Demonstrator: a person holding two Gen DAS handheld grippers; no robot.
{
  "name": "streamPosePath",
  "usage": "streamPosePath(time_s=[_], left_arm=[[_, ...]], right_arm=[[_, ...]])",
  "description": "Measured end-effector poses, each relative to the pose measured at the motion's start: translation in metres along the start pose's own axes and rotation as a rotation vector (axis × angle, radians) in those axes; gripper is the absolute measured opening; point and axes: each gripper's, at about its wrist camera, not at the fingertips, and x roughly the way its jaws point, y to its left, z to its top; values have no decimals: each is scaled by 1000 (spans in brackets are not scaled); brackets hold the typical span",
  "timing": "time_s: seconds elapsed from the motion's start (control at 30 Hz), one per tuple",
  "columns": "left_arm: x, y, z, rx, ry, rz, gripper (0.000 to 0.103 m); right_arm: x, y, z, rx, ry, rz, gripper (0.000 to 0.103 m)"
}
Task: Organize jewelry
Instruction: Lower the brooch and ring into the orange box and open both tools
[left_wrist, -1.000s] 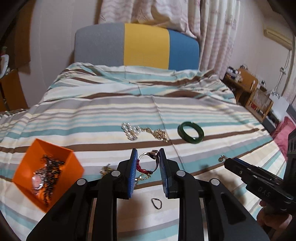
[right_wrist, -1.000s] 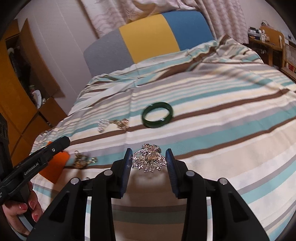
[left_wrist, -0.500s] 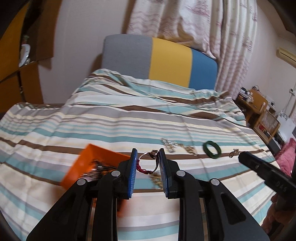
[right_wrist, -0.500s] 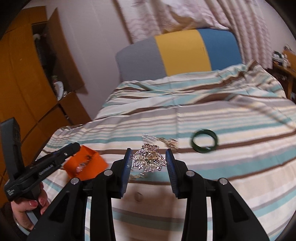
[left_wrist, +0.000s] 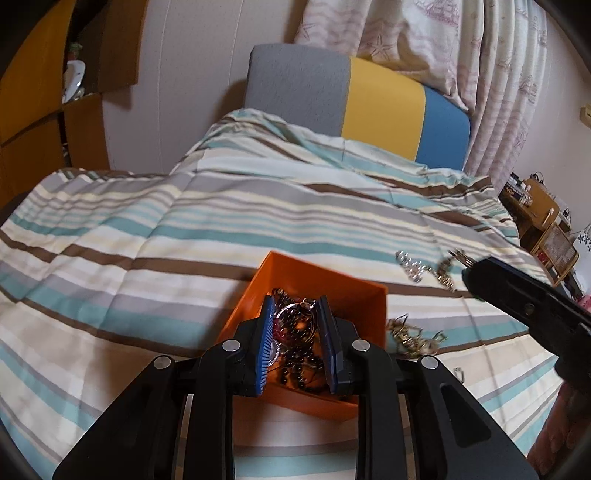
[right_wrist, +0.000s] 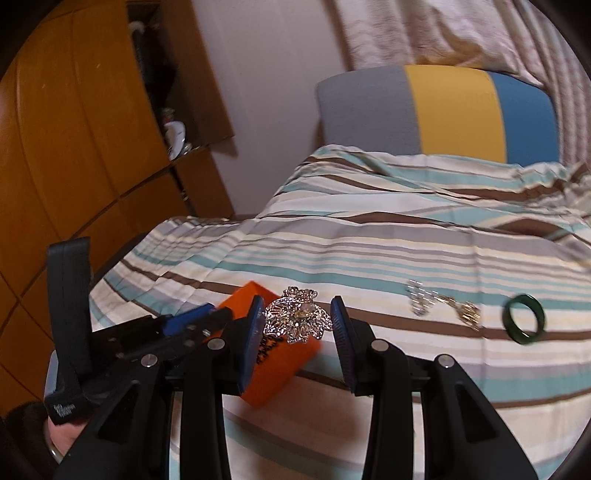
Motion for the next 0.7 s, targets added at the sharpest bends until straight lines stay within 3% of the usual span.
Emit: streamPosePath(time_s=[0.7], left_arm=[[13,3,-11,26,4,50,24]], right_arm=[[58,10,-9,-6,98,0,36]])
